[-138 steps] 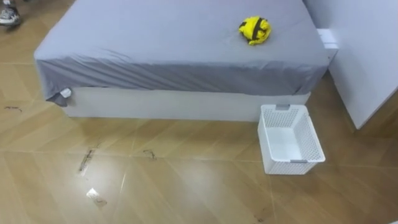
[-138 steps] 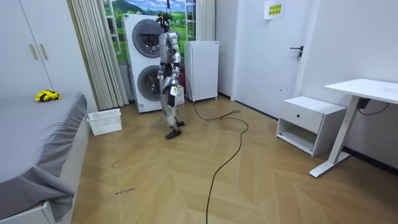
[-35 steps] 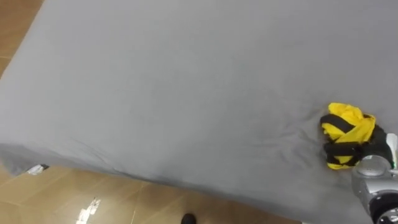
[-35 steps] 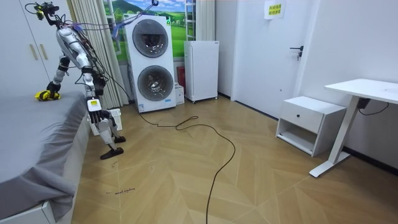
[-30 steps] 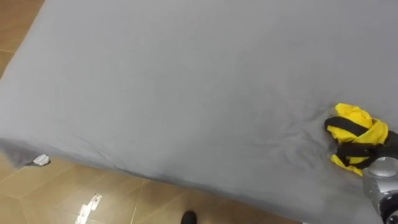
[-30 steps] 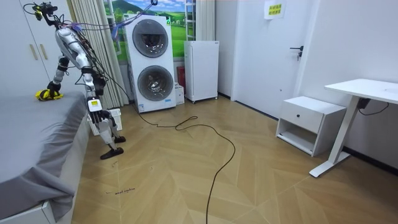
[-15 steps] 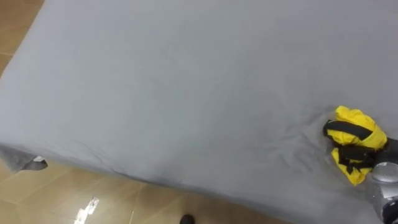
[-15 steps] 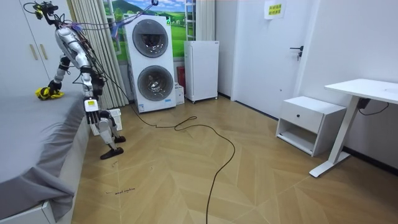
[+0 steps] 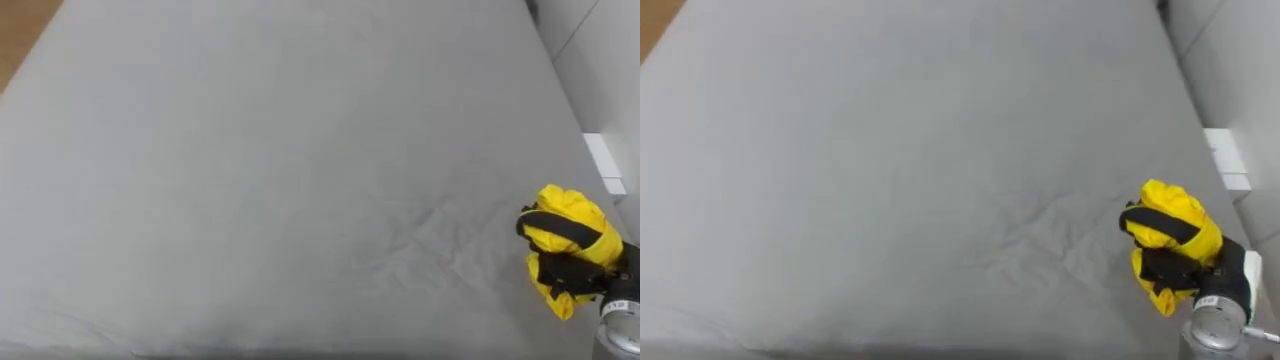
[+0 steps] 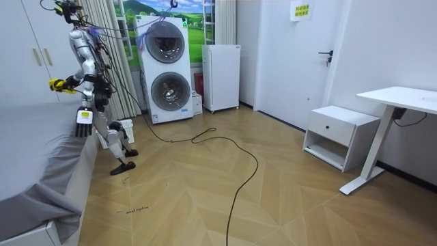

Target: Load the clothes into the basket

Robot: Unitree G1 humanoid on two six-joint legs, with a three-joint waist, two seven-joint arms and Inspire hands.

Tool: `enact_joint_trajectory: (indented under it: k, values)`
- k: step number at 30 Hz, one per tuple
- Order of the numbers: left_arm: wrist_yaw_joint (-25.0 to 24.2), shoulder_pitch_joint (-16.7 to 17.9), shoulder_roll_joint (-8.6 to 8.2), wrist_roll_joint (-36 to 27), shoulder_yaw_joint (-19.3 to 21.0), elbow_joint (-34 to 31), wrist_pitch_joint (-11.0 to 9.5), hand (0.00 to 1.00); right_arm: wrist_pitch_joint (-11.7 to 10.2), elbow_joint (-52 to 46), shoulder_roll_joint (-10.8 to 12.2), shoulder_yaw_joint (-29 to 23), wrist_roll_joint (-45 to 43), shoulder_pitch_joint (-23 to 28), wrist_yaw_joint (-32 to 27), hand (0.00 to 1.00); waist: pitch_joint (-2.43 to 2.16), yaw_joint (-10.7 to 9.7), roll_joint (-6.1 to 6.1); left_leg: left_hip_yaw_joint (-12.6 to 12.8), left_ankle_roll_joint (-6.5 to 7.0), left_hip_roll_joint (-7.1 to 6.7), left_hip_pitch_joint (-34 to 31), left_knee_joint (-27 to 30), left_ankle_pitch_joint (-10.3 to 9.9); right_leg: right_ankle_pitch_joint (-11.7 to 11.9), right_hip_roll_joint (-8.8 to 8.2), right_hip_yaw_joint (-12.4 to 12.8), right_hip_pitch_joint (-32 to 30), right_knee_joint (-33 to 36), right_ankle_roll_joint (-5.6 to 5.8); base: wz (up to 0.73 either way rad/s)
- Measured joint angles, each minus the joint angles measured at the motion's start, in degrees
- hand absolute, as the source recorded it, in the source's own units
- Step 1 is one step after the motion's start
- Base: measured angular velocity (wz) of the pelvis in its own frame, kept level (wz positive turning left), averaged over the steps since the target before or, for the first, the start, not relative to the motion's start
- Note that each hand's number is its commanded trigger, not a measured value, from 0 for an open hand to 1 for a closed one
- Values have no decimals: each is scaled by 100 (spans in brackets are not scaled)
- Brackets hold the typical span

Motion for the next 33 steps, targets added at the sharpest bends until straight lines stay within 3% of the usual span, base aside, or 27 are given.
enact_joint_trajectory:
  k: [1,2,8,14,15,16,17,21,24,29,31,33]
  values:
    - [-1,28,1,0,8,1,5,0,0,-30,2,0,-33,25,1,100,-3,-28,3,38,0,3,56,-12,-1,-1,7,60,26,0,-1,-39]
    - [-19,70,0,1,11,4,10,0,0,-51,4,-17,-63,57,0,100,32,-73,-61,129,0,9,163,-46,-6,-12,10,142,76,-9,10,-39]
    - [-117,182,9,120,29,3,96,0,-1,-216,19,-410,-53,403,-151,100,32,-371,-50,204,22,7,269,-71,-33,3,44,407,58,-20,38,-22]
    - [-62,386,6,452,258,8,197,0,-11,-260,270,-1014,82,651,-320,100,22,-518,-24,611,-32,99,512,-197,-87,39,154,762,54,-10,-7,-33]
    - [-48,388,6,497,275,19,238,0,-13,-259,289,-1068,147,686,-370,100,42,-539,-42,659,-44,115,526,-197,-98,44,177,834,52,-6,-14,-23]
    - [-45,388,7,497,285,24,254,0,-14,-259,293,-1075,173,694,-392,100,34,-546,13,681,-52,126,531,-197,-103,56,188,856,52,-7,-23,-26]
    - [-44,401,7,496,322,30,261,0,-17,-252,295,-1074,235,699,-400,100,69,-549,18,775,-66,159,561,-197,-115,82,216,917,50,-8,-39,-28]
    - [-30,445,23,491,317,90,386,0,-85,25,311,-1090,386,706,-294,100,104,-751,71,873,-94,191,571,-196,-147,78,260,1040,-9,-32,-48,-14]
    - [-28,450,22,497,316,117,532,0,-83,146,311,-1199,669,755,-179,100,81,-902,212,1014,-92,201,466,-196,-148,87,284,1198,-179,-6,-43,-24]
    - [-11,472,23,575,305,115,727,0,-52,751,319,-1407,848,615,-120,100,72,-1124,322,1229,-91,214,260,-161,-147,98,306,1389,-548,167,-41,-23]
    - [-9,457,23,566,198,119,728,0,-52,1025,317,-1499,843,515,-121,100,83,-1148,408,1282,-90,215,119,-112,-146,126,317,1482,-697,187,-18,-18]
    - [-50,378,23,549,92,118,727,0,-55,1290,281,-1528,847,337,-132,100,89,-1153,571,1290,-82,196,-151,-41,-143,161,318,1591,-1022,292,11,-18]
